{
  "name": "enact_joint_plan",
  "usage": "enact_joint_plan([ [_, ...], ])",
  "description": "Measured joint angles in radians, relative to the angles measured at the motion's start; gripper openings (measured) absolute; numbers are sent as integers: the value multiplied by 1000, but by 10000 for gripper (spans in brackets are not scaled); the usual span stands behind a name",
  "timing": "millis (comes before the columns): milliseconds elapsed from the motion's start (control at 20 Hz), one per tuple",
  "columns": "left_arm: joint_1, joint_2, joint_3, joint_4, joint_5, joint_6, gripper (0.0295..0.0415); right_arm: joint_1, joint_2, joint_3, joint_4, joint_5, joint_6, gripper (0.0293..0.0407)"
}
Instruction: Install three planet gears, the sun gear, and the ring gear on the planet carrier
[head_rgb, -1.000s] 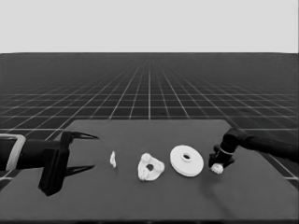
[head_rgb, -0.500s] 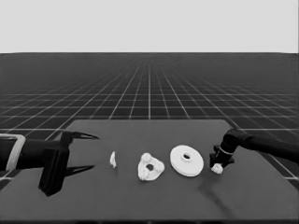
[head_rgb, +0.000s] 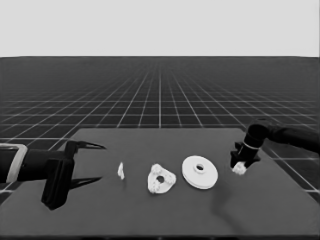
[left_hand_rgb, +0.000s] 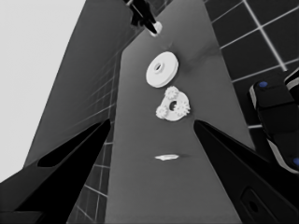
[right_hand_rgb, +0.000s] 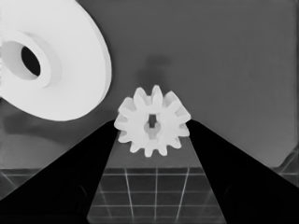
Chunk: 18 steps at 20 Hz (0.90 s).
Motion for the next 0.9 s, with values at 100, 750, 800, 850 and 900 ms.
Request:
enact_joint_plan([
  [100, 0, 0, 0, 0, 0, 0, 385, 2, 373, 220, -63, -87, 660, 310],
  [750, 0, 0, 0, 0, 0, 0, 385, -113, 896, -310, -154, -49, 593, 310],
  [800, 0, 0, 0, 0, 0, 0, 385, -116, 897, -314, -157, -48, 591, 310],
  [850, 0, 0, 0, 0, 0, 0, 385, -118, 898, -315, -159, -47, 590, 310],
  [900, 0, 0, 0, 0, 0, 0, 385, -119, 898, -316, -160, -46, 589, 310],
])
